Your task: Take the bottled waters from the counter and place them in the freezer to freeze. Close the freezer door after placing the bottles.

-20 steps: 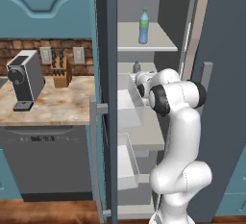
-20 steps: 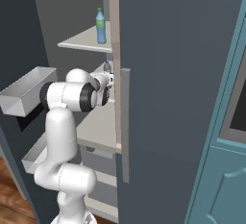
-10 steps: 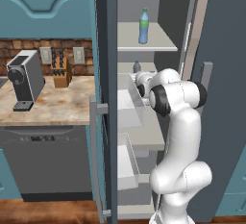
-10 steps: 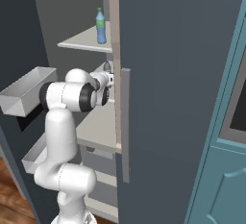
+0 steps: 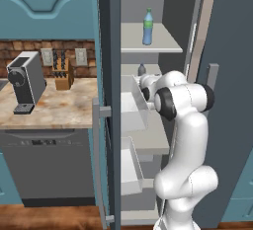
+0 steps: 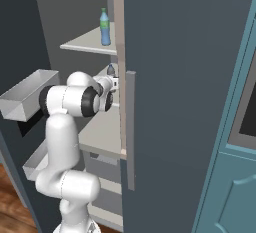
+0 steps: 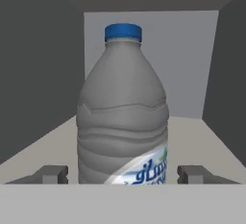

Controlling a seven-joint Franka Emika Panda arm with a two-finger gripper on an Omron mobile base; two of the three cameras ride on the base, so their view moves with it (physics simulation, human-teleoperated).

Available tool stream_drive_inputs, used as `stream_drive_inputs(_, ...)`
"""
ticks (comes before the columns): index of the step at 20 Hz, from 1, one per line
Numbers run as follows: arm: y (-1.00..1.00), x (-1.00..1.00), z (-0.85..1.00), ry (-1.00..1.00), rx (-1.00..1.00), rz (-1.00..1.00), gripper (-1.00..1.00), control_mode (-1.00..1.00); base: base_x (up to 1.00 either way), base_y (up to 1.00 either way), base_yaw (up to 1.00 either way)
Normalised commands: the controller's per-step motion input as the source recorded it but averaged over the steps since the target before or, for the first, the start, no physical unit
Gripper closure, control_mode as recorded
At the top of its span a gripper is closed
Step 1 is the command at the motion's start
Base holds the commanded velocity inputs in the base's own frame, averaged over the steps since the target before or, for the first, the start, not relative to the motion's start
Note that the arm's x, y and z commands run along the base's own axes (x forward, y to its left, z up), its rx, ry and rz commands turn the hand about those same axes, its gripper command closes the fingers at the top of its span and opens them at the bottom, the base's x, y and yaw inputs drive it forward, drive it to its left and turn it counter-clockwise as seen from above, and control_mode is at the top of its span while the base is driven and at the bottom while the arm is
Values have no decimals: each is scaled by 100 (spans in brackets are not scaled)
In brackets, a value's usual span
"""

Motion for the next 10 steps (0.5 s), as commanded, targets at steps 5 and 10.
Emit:
stream_drive_inputs(5, 0, -11, 0, 0, 0, 0, -100, -100, 0, 0, 0)
stream_drive_inputs(10, 0, -8, 0, 0, 0, 0, -100, -100, 0, 0, 0)
